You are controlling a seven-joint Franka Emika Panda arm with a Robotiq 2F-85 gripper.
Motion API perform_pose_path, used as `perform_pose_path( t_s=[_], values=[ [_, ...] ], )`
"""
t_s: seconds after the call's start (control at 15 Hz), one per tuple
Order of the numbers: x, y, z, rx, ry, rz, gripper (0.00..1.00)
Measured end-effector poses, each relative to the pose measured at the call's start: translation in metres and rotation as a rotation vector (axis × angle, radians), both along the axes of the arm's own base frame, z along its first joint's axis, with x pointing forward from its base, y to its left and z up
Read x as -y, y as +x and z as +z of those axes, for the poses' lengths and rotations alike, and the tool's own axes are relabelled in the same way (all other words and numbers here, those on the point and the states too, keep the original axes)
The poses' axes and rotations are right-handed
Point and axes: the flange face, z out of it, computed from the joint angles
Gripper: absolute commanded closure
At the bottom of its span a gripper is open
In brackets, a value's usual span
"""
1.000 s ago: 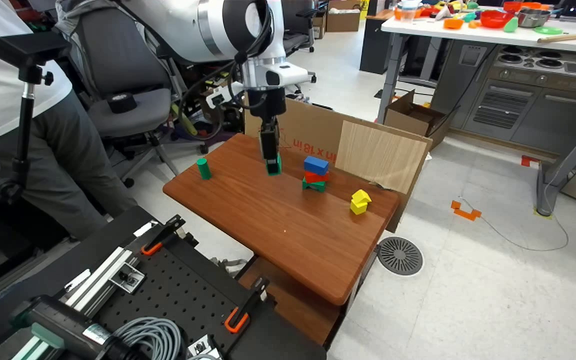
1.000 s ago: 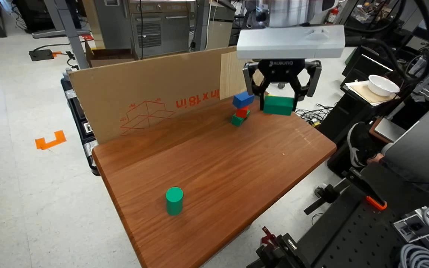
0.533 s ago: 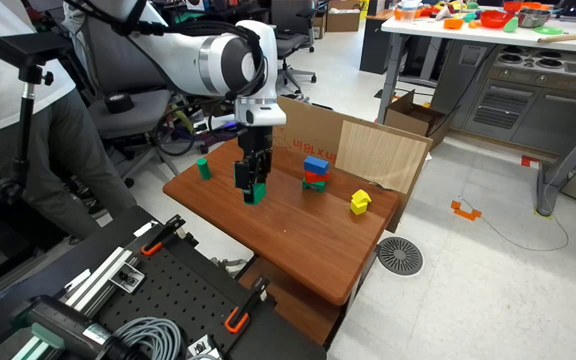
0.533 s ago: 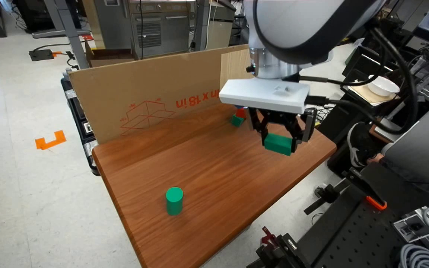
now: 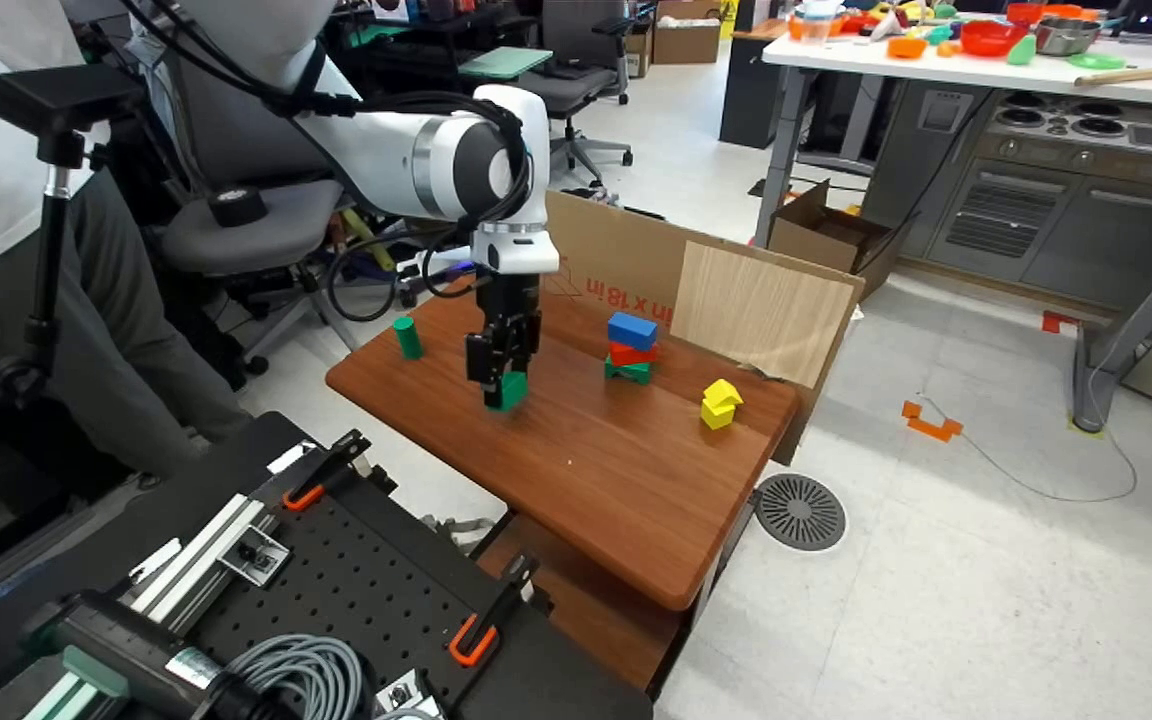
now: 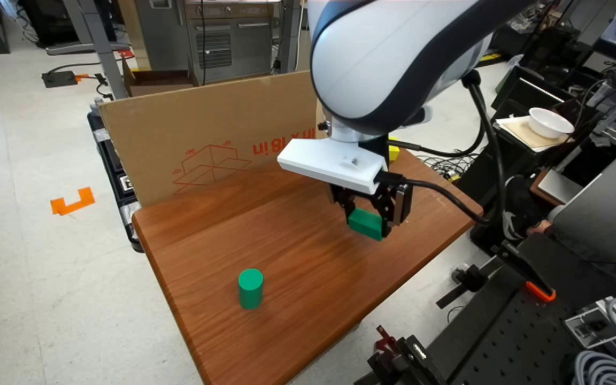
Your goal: Move the green block in the center of the table forwards
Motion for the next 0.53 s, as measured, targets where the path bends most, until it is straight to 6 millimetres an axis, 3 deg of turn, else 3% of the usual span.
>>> perform_pose_path(
  t_s=[0.33,0.4,0.53],
  values=[
    [-0.026,0.017,-0.013,0.018,0.012,0.033,0.57],
    [-0.031,0.019,-0.019,0.014,0.016,0.034,0.36],
    [-0.037,0.024,-0.023,0.002,0.019,0.032,0.08]
  ],
)
